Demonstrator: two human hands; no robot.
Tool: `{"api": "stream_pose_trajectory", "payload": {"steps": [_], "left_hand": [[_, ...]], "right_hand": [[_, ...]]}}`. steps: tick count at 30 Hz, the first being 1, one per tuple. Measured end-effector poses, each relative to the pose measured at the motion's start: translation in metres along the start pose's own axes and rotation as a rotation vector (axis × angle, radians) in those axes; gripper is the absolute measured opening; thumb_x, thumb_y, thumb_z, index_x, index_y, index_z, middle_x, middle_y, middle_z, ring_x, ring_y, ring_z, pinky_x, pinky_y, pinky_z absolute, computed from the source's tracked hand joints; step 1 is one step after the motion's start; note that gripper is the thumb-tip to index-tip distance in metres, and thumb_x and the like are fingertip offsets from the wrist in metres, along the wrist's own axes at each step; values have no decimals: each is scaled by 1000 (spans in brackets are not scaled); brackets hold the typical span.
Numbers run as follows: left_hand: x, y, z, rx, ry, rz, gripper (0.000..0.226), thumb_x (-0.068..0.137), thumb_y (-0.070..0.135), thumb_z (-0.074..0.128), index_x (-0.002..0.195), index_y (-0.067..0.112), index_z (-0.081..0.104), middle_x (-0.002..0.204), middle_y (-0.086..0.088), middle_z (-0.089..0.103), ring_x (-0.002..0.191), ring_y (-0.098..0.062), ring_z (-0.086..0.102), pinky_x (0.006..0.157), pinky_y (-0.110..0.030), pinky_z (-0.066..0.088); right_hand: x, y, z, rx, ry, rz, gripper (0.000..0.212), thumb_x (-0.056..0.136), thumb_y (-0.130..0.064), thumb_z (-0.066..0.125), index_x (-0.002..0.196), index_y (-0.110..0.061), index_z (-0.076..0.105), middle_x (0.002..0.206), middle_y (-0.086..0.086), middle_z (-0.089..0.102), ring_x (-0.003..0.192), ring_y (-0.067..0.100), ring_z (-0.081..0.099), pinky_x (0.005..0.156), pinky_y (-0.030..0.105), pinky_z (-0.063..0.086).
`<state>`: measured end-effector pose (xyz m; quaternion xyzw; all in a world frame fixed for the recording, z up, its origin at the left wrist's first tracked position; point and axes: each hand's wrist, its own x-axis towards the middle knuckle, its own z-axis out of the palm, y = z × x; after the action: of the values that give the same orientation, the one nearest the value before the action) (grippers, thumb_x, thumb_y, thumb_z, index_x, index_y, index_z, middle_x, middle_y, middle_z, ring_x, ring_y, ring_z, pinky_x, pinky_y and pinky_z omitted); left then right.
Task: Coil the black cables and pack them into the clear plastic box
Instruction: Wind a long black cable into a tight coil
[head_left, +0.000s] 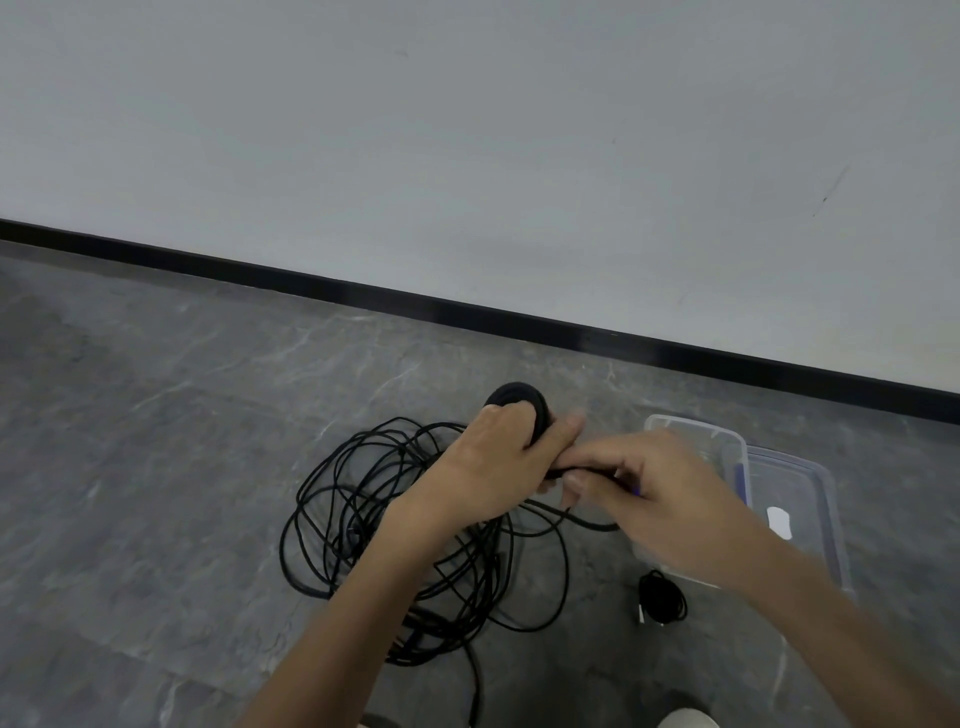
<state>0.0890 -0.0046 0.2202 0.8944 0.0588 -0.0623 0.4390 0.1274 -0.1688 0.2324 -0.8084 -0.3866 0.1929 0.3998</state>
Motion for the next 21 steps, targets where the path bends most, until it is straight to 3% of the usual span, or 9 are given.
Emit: {"api": "stream_pose_trajectory", "payload": {"steps": [2,4,6,8,14,19,21], "left_hand": [[-2,2,-1,-63,-48,-8,63,99,49,34,55,8,53,43,7,55,41,-4,49,49,-11,36],[-4,2,0,-92,-120,-10,77,95,60,21,56,5,58,51,-1,61,50,-5,56,63,-13,41],[-7,3,0,-112,-200,-4,85,91,65,10,54,5,58,56,-5,62,57,-7,59,76,-21,44],[-8,5,-3,-148,-284,16,88,91,64,5,55,2,57,56,-8,61,57,-11,58,80,-23,47],[-10,12,-6,-313,-479,31,82,88,61,12,82,-6,58,50,-1,45,48,-10,49,65,-16,45],[-16,22,-14,-496,-578,10,64,91,57,16,77,9,56,47,5,40,45,-8,48,57,-16,45],[-18,24,-17,-537,-600,15,61,88,57,17,76,10,55,46,6,38,44,-7,46,54,-16,45]], "right_hand": [[-1,1,-1,-53,51,-64,22,90,-8,63,96,-25,75,80,-22,71,75,-7,66,67,9,47],[-1,1,-2,-32,117,-100,14,86,-10,68,91,-22,73,77,-26,70,75,-10,65,67,6,46],[0,3,-3,37,190,-87,7,80,-23,72,84,-22,66,75,-15,71,74,-1,68,68,16,53],[1,4,-5,66,244,-70,21,74,-37,70,80,-20,61,74,-10,70,69,4,69,67,29,55],[3,8,-12,88,229,-54,43,72,-53,62,85,-12,68,74,-2,70,72,12,67,69,32,53],[6,7,-9,301,150,-42,23,76,-52,64,91,-34,66,79,5,68,73,20,68,73,41,56],[7,8,-7,369,116,-47,35,78,-58,63,106,-38,66,86,3,68,76,22,68,73,40,57]]}}
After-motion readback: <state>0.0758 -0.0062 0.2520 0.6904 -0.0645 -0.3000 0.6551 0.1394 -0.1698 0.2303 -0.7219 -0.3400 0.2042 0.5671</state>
